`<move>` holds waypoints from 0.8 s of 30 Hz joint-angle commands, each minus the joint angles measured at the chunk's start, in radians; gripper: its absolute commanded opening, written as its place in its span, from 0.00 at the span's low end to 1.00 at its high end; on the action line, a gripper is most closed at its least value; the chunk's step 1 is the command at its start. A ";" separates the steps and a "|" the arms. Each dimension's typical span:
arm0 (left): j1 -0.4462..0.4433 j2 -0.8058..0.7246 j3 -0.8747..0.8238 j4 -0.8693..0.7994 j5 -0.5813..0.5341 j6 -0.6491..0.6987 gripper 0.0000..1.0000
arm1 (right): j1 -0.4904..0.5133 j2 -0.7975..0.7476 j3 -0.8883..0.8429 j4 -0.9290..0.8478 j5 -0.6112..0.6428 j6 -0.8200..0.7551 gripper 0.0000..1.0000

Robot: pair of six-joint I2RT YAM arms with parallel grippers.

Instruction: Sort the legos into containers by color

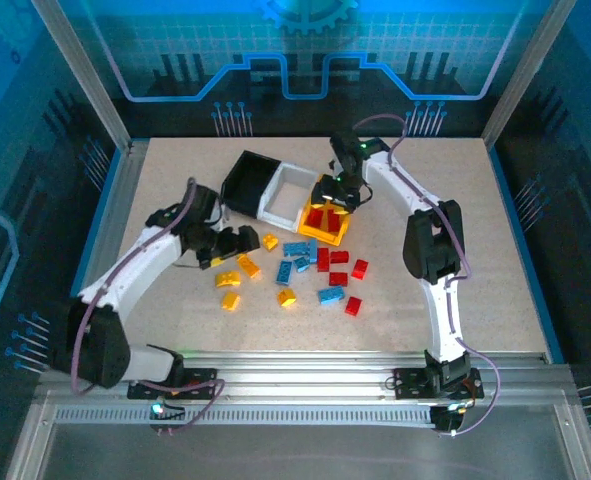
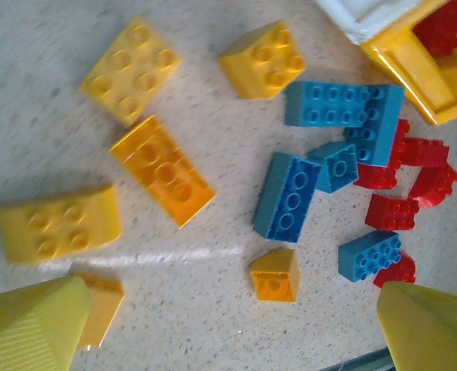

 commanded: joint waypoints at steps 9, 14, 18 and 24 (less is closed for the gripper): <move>-0.120 0.353 0.317 -0.060 -0.133 0.386 0.85 | -0.056 -0.444 -0.439 0.043 -0.011 0.016 0.62; -0.130 0.433 0.348 -0.024 -0.160 0.430 0.82 | -0.088 -0.633 -0.662 0.046 -0.015 0.018 0.62; -0.131 0.481 0.370 -0.010 -0.183 0.449 0.78 | -0.108 -0.722 -0.756 0.044 -0.023 0.016 0.62; -0.131 0.538 0.411 -0.005 -0.225 0.469 0.73 | -0.112 -0.766 -0.810 0.046 -0.043 0.015 0.61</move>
